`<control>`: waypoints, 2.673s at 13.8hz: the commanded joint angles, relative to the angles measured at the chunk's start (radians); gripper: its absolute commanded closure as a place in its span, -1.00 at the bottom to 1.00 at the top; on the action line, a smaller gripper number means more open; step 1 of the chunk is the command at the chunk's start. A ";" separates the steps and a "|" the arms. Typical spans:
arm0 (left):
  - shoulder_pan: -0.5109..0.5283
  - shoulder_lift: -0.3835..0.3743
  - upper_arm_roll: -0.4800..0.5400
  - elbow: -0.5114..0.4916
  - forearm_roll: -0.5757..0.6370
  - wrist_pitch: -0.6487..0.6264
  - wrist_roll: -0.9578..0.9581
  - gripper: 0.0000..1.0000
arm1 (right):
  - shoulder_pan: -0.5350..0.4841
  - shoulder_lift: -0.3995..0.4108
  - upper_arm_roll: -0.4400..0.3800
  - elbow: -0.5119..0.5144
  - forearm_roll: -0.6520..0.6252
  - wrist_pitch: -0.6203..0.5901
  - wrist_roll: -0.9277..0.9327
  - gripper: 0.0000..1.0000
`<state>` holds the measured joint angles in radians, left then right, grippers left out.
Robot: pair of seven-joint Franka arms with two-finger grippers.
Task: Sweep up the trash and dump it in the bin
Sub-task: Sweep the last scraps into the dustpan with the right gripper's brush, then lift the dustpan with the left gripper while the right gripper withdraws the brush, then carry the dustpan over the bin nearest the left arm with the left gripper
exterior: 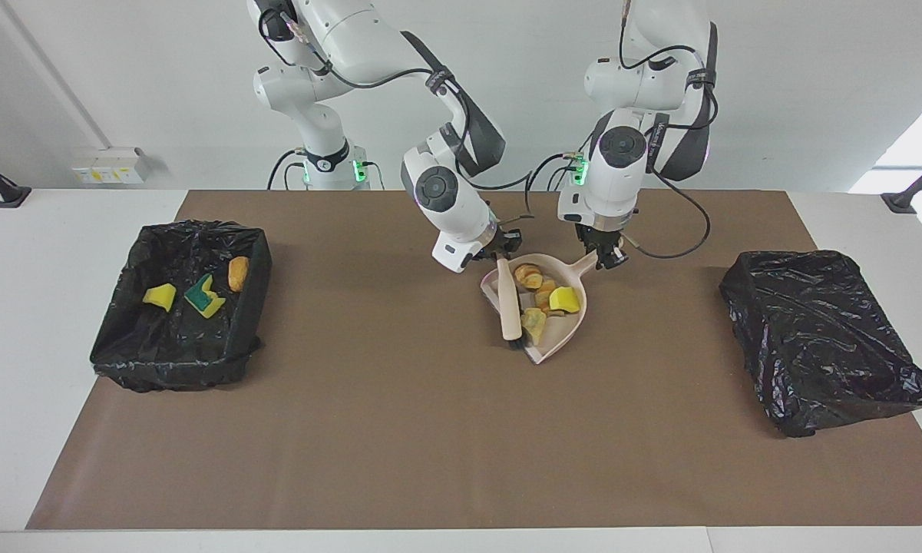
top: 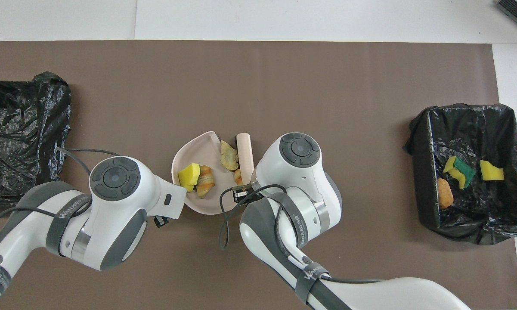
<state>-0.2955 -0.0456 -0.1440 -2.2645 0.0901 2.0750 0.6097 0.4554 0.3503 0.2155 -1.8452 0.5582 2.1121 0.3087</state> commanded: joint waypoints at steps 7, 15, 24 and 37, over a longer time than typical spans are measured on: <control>0.028 -0.019 0.004 -0.001 0.013 0.017 -0.034 1.00 | -0.089 -0.171 -0.002 -0.009 -0.067 -0.266 0.047 1.00; 0.133 -0.051 0.006 0.034 -0.059 0.016 -0.030 1.00 | -0.026 -0.327 0.007 -0.115 -0.234 -0.328 0.292 1.00; 0.372 -0.036 0.008 0.245 -0.111 -0.171 0.290 1.00 | 0.268 -0.242 0.007 -0.233 -0.418 0.011 0.583 1.00; 0.800 0.225 0.009 0.741 -0.037 -0.408 0.979 1.00 | 0.312 -0.146 0.004 -0.071 -0.526 -0.150 0.612 -1.00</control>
<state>0.4548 0.1308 -0.1217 -1.6196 0.0242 1.7049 1.5084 0.7937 0.1869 0.2191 -2.0122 0.0701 2.0710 0.9200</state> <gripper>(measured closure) 0.674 0.449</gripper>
